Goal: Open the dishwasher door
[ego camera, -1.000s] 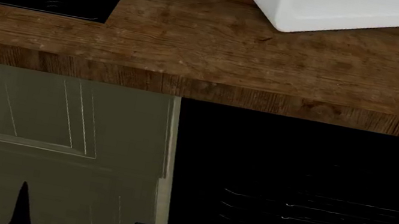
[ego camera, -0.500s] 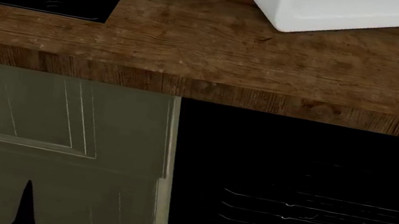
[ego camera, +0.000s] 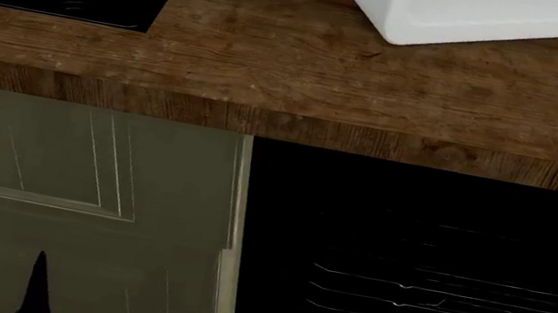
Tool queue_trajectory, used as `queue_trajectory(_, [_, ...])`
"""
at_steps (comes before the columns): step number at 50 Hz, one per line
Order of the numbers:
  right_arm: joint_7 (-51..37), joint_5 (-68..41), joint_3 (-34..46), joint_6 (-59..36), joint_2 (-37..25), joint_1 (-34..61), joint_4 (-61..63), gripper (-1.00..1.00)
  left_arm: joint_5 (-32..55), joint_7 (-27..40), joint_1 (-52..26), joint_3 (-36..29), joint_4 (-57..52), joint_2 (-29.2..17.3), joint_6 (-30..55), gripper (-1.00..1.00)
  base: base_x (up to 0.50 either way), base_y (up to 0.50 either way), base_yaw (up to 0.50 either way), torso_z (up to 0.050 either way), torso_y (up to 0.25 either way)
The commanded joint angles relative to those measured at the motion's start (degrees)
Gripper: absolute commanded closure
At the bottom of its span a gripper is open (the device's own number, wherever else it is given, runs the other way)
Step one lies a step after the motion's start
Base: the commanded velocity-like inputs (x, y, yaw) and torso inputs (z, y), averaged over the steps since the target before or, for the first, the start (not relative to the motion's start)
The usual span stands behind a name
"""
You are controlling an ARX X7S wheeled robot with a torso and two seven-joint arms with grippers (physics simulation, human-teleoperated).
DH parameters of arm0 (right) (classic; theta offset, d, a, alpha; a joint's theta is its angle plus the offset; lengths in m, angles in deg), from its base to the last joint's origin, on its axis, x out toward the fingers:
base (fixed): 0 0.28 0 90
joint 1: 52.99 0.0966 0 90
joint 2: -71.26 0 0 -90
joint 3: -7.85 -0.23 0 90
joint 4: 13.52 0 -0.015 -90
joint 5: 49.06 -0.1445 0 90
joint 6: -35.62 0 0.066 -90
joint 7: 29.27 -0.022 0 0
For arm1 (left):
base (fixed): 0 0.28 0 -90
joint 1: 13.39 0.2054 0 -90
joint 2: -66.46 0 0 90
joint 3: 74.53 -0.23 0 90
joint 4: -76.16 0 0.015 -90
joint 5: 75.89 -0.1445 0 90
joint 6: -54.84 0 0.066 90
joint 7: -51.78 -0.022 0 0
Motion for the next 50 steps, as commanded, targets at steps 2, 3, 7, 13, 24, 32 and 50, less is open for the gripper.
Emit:
queue_trajectory(2, [5.24, -13.33, 13.55, 13.12, 3.84, -4.56, 0.99, 1.00, 0.00, 0.04, -0.20, -0.29, 0.36, -0.03, -0.16, -1.00, 0.01, 0.01, 0.01, 0.000, 0.000])
queue_trajectory(3, [5.27, -13.70, 13.67, 13.47, 3.82, -4.80, 1.08, 1.00, 0.04, 0.03, -0.22, -0.29, 0.42, -0.02, -0.21, -1.00, 0.00, 0.01, 0.01, -0.010, 0.000])
queue_trajectory(7, [5.06, -13.06, 15.17, 14.00, 4.06, -5.67, 0.91, 1.00, 0.07, 0.06, -0.24, -0.29, 0.48, -0.05, -0.31, -1.00, 0.00, 0.01, 0.01, 0.000, 0.000])
queue_trajectory(13, [4.82, -14.10, 16.30, 15.79, 4.07, -6.92, 0.92, 1.00, 0.12, 0.05, -0.29, -0.36, 0.58, -0.14, -0.45, -1.00, 0.00, 0.01, 0.01, -0.004, 0.000])
queue_trajectory(24, [5.41, -15.83, 18.72, 18.10, 3.57, -9.19, 1.28, 1.00, 0.22, 0.19, -0.22, -0.45, 0.61, -0.27, -0.63, -1.00, 0.00, 0.01, 0.01, -0.003, 0.000])
queue_trajectory(32, [6.41, -16.24, 20.62, 18.36, 2.58, -10.73, 1.10, 1.00, 0.37, 0.41, 0.05, -0.47, 0.08, -0.49, -0.53, -1.00, 0.00, 0.01, 0.01, -0.003, 0.000])
queue_trajectory(50, [8.10, -18.64, 24.01, 20.89, 2.25, -12.57, -1.05, 1.00, 0.42, 0.32, -0.18, -0.86, 0.58, -0.51, -1.02, -1.00, 0.00, 0.01, 0.01, -0.002, 0.000])
